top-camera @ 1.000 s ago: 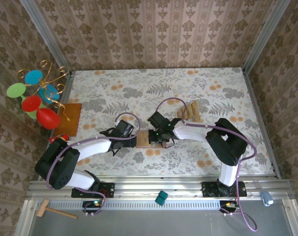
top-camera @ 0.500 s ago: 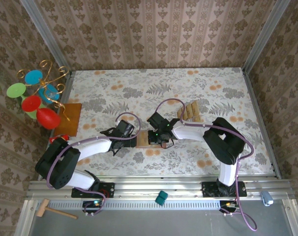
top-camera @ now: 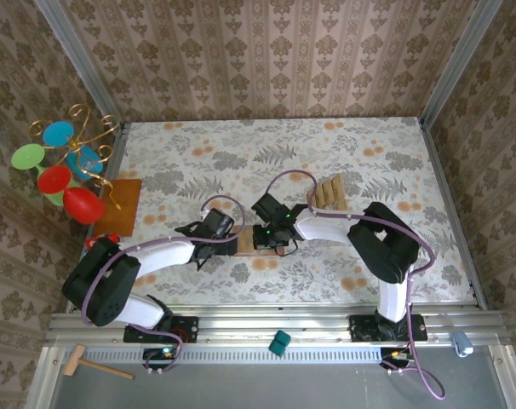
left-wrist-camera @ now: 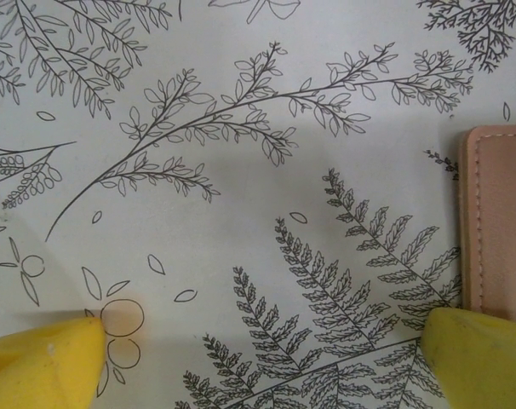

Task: Put the credit cards into the card holder
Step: Insert the credit card into the card slot.

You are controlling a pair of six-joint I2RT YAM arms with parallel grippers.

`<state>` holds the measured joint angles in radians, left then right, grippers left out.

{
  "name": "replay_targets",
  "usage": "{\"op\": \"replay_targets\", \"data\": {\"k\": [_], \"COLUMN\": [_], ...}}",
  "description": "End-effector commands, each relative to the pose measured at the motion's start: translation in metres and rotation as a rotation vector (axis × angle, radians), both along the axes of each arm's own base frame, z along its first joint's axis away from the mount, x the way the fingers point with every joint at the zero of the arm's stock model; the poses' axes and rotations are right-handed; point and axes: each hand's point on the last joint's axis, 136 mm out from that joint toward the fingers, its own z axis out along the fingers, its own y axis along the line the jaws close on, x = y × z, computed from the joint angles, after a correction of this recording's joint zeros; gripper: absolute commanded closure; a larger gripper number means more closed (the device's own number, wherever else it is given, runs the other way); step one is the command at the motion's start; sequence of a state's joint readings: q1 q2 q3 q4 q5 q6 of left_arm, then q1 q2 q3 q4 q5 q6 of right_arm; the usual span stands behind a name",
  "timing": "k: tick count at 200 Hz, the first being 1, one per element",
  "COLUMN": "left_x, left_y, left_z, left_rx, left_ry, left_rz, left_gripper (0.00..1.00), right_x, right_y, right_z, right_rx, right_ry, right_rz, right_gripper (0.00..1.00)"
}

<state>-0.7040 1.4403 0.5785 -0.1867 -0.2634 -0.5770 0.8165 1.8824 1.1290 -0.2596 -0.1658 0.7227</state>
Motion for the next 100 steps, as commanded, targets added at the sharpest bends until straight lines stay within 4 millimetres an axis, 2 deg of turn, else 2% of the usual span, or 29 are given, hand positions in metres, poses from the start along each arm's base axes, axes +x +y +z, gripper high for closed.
{"op": "replay_targets", "data": {"k": [1, 61, 100], "left_x": [-0.026, -0.029, -0.028], "left_y": [-0.023, -0.025, -0.025], "left_z": [-0.038, -0.039, -0.034], "left_rx": [-0.082, -0.084, -0.085], "left_ry": [0.143, 0.145, 0.136], "left_rz": [-0.079, -0.086, -0.084], "left_gripper": [0.02, 0.03, 0.03], "right_x": [-0.002, -0.002, -0.003], "right_y": [0.014, 0.028, 0.027], "right_z": [0.001, 0.003, 0.004], "right_rx": [0.032, 0.098, 0.107], "right_ry": [0.019, 0.041, 0.045], "right_rz": [0.007, 0.004, 0.001], "right_gripper": [1.00, 1.00, 1.00]}}
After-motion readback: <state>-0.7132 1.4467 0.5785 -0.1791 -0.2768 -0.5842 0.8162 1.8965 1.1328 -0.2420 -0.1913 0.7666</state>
